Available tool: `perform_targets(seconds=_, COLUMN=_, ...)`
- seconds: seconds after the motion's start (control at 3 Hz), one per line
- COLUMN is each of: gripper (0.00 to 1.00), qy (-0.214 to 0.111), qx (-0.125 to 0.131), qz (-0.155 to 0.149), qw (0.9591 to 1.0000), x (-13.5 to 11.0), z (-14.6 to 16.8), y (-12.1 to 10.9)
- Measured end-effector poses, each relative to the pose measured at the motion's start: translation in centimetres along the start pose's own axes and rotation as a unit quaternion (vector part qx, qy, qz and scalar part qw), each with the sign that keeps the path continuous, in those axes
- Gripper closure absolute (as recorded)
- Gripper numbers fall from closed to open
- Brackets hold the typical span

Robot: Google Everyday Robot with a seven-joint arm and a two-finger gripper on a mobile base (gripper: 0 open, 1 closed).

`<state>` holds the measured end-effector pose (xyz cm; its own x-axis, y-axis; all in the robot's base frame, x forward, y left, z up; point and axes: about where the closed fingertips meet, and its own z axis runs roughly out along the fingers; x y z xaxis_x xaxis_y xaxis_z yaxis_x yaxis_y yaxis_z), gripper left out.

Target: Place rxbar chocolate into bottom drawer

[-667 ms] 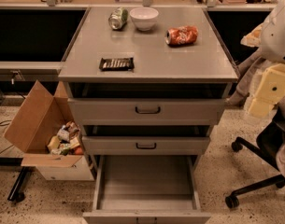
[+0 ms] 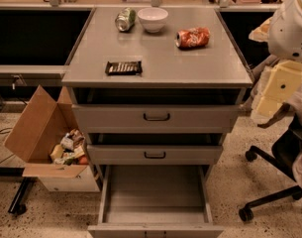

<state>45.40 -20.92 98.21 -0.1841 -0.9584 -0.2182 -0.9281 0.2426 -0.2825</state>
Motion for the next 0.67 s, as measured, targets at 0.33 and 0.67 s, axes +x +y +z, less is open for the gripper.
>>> perform_targets(seconds=0.33, gripper=0.0, qy=-0.042, qx=0.014, qz=-0.032, qw=0.9985, x=-3.2, z=1.1, y=-3.6)
perform_targets(seconds=0.67, gripper=0.0, qy=-0.099, qx=0.007, qz=-0.05, qw=0.9938, x=-7.1, z=3.8, y=-6.3)
